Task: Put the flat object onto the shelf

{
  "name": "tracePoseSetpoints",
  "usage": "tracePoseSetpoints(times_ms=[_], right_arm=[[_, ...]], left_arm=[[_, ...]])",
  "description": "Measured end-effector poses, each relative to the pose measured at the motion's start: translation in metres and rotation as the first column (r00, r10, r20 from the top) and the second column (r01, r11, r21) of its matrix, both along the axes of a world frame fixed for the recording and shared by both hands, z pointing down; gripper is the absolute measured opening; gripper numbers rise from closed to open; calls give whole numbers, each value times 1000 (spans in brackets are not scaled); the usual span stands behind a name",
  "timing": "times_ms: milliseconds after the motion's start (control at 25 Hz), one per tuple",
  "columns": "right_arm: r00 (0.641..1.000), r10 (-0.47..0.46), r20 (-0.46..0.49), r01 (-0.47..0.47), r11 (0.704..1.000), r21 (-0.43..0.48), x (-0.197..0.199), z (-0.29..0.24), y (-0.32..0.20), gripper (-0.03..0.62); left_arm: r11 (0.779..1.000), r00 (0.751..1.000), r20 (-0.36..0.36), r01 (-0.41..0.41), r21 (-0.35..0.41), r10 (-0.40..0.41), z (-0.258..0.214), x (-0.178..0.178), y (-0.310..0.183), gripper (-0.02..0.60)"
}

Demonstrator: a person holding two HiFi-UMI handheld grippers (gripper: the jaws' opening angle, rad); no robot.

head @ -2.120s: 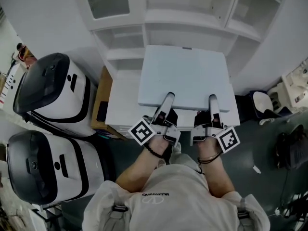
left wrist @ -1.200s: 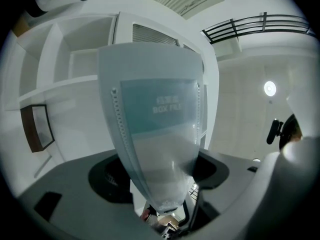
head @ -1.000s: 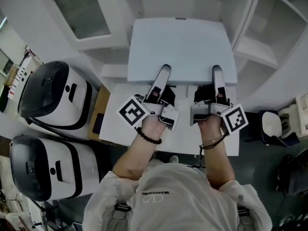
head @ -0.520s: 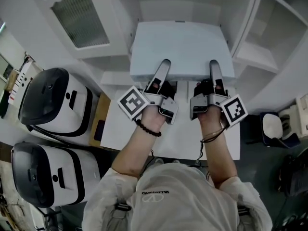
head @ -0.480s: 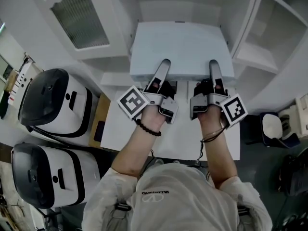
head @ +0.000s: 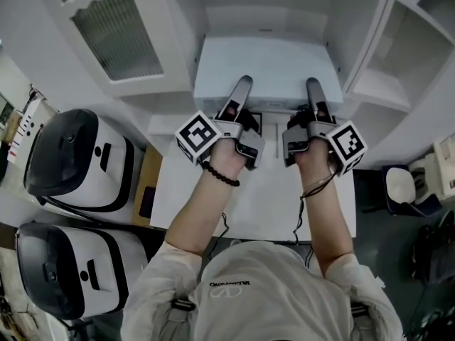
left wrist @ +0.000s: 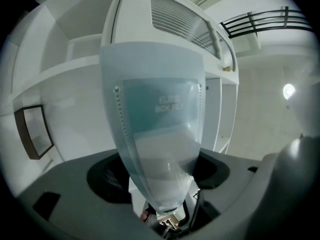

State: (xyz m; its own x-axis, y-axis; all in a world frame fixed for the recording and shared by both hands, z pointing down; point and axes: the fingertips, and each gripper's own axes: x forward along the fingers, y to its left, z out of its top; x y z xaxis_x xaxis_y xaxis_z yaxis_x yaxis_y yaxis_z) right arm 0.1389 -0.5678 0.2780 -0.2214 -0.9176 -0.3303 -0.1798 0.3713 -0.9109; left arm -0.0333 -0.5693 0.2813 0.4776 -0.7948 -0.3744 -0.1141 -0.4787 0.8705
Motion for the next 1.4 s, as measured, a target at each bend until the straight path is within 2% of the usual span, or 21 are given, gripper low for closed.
tracePoseSetpoints(times_ms=[360, 480, 680, 760, 840, 920, 960, 1000, 1040, 1120, 1240, 1320, 1400], right_arm=[[1000, -12, -28, 12, 1000, -17, -3, -3, -16, 351], [999, -16, -30, 16, 1000, -8, -3, -4, -18, 355], [997, -31, -69, 35, 998, 58, -9, -8, -2, 376], [996, 0, -94, 9, 995, 97, -7, -8, 13, 376], [990, 70, -125, -54, 990, 131, -1, -6, 32, 376], [955, 181, -237, -146, 976, 159, 8, 1, 53, 351], [909, 248, -335, -192, 963, 191, 12, 3, 63, 334], [849, 309, -428, -223, 945, 240, 12, 2, 71, 302], [795, 358, -490, -236, 926, 294, 11, 0, 79, 264], [731, 420, -538, -242, 897, 370, 6, -8, 88, 212], [706, 440, -555, -241, 886, 397, 3, -20, 94, 144], [702, 417, -578, -218, 898, 383, -3, -21, 90, 93], [694, 380, -611, -195, 917, 349, -8, -17, 81, 31]], left_arm=[[1000, 1000, -18, 0, -1, 0, -3, -2, -18, 348], [1000, 1000, -18, 0, 20, 0, -4, -1, -16, 357], [998, 1000, -8, -2, 59, 2, -6, -3, -8, 423], [998, 1000, -15, 7, 65, -6, -4, -9, 2, 423], [998, 999, -54, 3, 61, 0, -1, -12, 20, 423], [999, 1000, -22, 17, 36, -17, 13, -18, 42, 423], [999, 998, 41, 41, 29, -43, 21, -22, 52, 422], [996, 987, 138, 78, 42, -83, 28, -27, 61, 421], [989, 959, 251, 116, 88, -134, 29, -32, 67, 399], [959, 866, 433, 160, 235, -250, 17, -37, 75, 297], [895, 708, 581, 171, 412, -402, -2, -38, 79, 95], [856, 598, 641, 165, 489, -481, -10, -38, 79, 16], [830, 495, 685, 156, 536, -535, -14, -37, 75, 5]])
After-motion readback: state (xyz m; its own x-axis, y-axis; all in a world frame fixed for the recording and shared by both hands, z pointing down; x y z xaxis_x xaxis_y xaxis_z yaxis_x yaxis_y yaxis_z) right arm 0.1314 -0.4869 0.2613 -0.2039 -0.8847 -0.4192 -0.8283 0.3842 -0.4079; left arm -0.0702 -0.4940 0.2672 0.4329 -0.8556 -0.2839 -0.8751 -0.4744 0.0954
